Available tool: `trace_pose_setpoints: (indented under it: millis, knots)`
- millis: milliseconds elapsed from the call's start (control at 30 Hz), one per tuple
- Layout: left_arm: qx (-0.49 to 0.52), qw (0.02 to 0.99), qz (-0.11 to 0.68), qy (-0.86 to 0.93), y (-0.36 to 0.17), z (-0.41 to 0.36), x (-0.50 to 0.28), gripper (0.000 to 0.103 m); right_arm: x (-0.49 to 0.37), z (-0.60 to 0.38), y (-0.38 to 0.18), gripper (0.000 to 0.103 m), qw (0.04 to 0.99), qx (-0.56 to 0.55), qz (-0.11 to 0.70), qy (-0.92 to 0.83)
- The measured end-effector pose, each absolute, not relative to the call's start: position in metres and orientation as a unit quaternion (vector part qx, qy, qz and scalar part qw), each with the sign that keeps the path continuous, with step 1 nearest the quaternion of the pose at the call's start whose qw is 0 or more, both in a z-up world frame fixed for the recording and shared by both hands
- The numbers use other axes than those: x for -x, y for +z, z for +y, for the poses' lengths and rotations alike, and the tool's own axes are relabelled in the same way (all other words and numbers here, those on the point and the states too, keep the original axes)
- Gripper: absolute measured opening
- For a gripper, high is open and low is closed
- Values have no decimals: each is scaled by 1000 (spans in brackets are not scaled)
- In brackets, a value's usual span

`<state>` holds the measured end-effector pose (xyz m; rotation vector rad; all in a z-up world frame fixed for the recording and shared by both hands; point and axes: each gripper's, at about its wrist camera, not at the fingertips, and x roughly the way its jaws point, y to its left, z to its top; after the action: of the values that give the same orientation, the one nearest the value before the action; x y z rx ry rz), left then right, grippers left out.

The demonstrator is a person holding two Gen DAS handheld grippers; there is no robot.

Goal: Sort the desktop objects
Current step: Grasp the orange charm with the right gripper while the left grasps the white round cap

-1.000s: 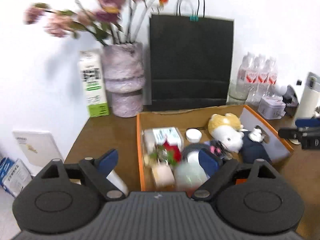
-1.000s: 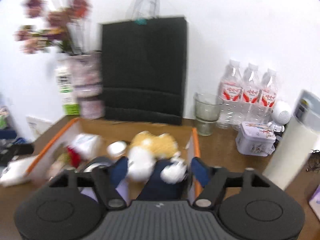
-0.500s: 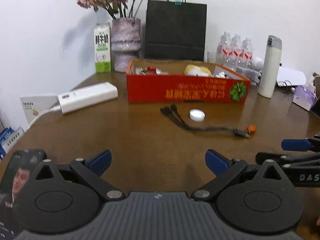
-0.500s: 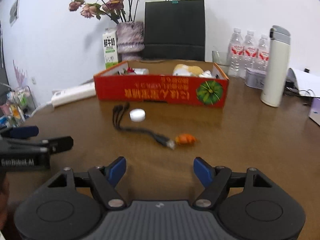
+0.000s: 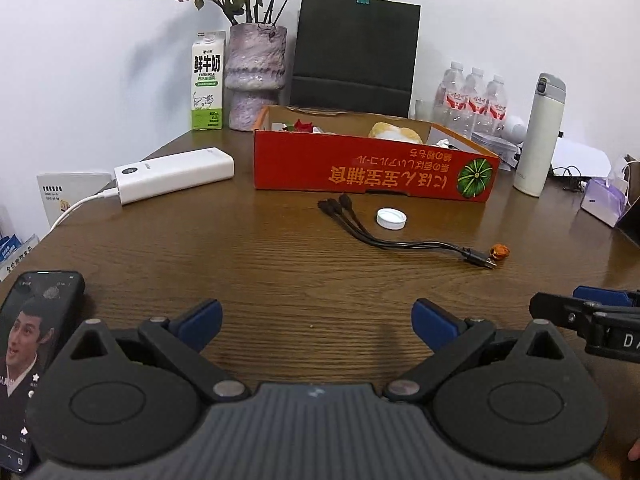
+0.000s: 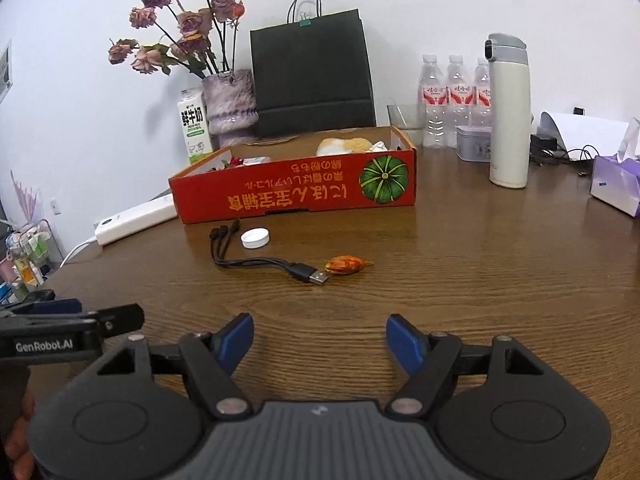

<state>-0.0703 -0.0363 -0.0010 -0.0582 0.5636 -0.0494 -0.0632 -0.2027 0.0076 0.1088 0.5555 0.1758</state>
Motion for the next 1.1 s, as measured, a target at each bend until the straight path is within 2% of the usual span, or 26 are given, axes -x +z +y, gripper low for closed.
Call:
trace_pose_setpoints:
  millis: [233,400,533,600,767,900,1033,1067,1100]
  knots:
    - [29,956,288,-37,-1,-36,67,103,46,-200,10,61,949,-48,294,101]
    - [35,953,296,-63,-1,-36,59,103,13,-203,17,58,951,-39,294,84]
    - [30,957,277,-76,9,-41,42,102,-22,-207,15,40,943,-64,315,85]
    - [13,960,265,-91,15,-48,28,94,-36,-206,11,28,936,-71,333,87]
    - [-8,956,261,-136,21,-69,-26,77,-52,-204,3,13,937,-63,336,76]
    - [-39,944,288,-154,10,-89,-69,58,-55,-212,1,13,942,-42,326,71]
    - [-52,935,314,-155,-5,-100,-90,49,-62,-219,1,16,942,-37,325,80]
    - [-52,933,318,-158,-7,-101,-91,37,-64,-218,1,17,941,-32,325,83]
    - [-52,932,318,-162,-8,-101,-91,30,-67,-216,1,17,941,-25,325,87]
